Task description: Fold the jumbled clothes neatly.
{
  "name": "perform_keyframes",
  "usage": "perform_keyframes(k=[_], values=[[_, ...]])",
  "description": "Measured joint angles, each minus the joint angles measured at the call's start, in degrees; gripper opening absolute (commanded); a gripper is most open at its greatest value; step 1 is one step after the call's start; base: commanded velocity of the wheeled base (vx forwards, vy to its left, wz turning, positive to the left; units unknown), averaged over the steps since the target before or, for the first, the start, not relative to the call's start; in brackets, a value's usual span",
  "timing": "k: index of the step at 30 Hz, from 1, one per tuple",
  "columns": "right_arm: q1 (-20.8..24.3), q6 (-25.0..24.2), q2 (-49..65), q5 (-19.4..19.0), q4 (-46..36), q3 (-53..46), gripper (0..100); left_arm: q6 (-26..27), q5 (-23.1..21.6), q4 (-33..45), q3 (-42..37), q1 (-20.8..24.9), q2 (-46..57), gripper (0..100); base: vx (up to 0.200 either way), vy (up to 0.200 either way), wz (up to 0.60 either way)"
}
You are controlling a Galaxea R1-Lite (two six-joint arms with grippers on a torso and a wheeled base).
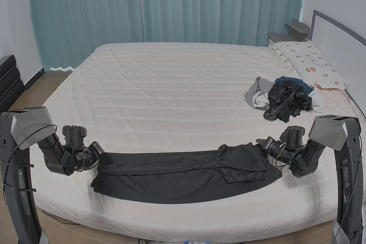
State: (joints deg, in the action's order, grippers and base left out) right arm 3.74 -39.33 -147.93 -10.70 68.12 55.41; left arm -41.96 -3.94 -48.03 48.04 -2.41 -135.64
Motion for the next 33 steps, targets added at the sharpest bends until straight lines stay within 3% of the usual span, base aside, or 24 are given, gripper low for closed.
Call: perform_keyframes(k=[12,21,24,30,33], values=[[-0.7,-2.9,5.4,1.2,2.5,-6.7,100,-1.2,-0.4,0.5,-2.7,-0.4,4.2,100,0.000,0.000,0.00],[2.9,-5.5,16.1,1.5,1.7,-18.2,100,-1.5,-1.7,0.9,-9.8,0.0,12.7,100,0.000,0.000,0.00],[4.5,-8.5,19.0,1.5,1.7,-23.1,100,-1.6,-2.0,1.0,-13.4,0.1,14.5,100,-0.200,0.000,0.00],[8.9,-20.3,22.4,2.0,2.1,-29.0,100,-5.7,-4.2,0.7,-19.7,0.9,16.8,100,0.000,0.000,0.00],[9.8,-23.1,22.6,1.9,2.5,-30.1,100,-7.4,-5.1,0.4,-21.4,1.3,17.2,100,0.000,0.000,0.00]])
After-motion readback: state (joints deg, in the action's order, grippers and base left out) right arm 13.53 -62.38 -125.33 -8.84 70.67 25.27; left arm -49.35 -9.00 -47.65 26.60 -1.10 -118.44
